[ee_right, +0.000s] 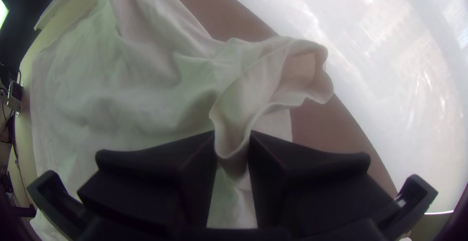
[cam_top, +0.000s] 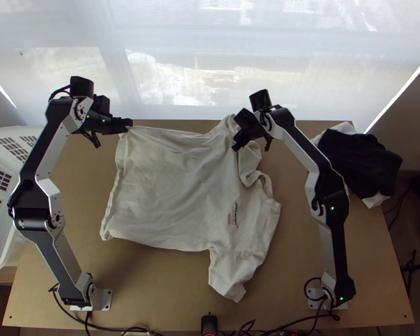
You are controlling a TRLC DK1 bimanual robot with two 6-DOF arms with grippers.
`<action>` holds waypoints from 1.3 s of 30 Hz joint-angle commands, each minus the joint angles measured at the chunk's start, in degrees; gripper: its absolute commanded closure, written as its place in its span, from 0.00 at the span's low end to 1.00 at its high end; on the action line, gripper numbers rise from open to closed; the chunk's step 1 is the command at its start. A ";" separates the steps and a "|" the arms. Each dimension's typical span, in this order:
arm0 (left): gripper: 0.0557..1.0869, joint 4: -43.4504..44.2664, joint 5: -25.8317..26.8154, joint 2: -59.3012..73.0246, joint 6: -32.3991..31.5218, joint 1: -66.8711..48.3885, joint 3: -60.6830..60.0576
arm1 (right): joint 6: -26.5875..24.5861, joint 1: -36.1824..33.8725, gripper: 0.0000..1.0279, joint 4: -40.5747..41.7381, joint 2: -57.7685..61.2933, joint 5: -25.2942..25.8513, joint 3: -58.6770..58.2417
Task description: Fold the t-shirt
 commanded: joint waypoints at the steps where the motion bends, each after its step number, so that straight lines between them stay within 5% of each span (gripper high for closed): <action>1: 0.97 -0.17 0.21 -0.11 0.63 0.04 0.15 | 0.33 0.86 0.54 -0.21 0.71 0.00 -2.29; 6: 0.97 -0.17 0.21 0.41 0.72 -0.05 0.94 | 0.42 0.06 0.36 0.05 1.07 0.00 -1.68; 13: 0.97 -0.17 0.21 0.77 0.81 -0.40 1.29 | 0.51 -1.87 0.37 0.14 2.47 0.00 2.01; 20: 0.97 -0.17 0.21 1.12 0.81 -0.40 1.29 | -0.46 -3.45 0.50 0.14 3.44 0.00 3.95; 27: 0.97 -0.08 0.21 1.21 0.72 -0.49 1.29 | -1.95 -3.89 0.97 0.14 3.79 0.09 4.47; 39: 0.97 -0.17 0.21 0.41 0.72 -0.32 1.82 | -0.90 -6.88 0.97 0.23 1.51 0.09 5.88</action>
